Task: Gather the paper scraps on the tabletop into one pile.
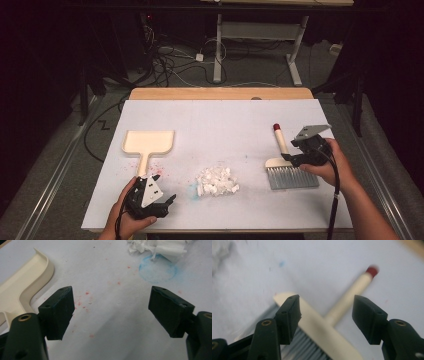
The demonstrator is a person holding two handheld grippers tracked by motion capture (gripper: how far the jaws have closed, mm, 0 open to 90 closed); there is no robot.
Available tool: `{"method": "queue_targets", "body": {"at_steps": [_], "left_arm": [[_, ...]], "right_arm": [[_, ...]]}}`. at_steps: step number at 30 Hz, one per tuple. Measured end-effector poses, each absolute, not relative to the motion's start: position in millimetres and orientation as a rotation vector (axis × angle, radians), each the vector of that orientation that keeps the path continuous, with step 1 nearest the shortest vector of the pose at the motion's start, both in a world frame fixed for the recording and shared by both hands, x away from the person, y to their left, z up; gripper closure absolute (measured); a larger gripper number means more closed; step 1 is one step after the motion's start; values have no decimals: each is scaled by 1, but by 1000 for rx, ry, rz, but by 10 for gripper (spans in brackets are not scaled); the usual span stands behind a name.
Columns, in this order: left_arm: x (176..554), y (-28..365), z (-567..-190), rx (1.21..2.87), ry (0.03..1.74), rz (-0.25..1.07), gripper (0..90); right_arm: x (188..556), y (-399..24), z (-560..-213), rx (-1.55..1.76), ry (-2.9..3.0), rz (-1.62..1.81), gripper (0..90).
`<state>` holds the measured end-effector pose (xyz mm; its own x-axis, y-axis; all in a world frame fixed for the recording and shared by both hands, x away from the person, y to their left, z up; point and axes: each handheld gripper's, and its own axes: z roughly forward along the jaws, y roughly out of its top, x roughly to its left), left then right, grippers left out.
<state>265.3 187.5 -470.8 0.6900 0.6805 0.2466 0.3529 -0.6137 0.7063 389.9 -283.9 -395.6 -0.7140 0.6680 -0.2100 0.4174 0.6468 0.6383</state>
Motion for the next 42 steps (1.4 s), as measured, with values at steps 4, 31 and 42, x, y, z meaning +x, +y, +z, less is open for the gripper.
{"method": "queue_targets", "body": {"at_steps": [4,31,42], "left_arm": [[265,188,-470,2264,788,683,201],[259,186,-467,2205,809,793,168],[260,185,-468,2214,808,793,168]], "right_arm": [[366,-287,-393,842,2248,969,356],[286,-316,-419,905,1890,1135,218],[285,-310,-422,861,1921,1080,219]]}}
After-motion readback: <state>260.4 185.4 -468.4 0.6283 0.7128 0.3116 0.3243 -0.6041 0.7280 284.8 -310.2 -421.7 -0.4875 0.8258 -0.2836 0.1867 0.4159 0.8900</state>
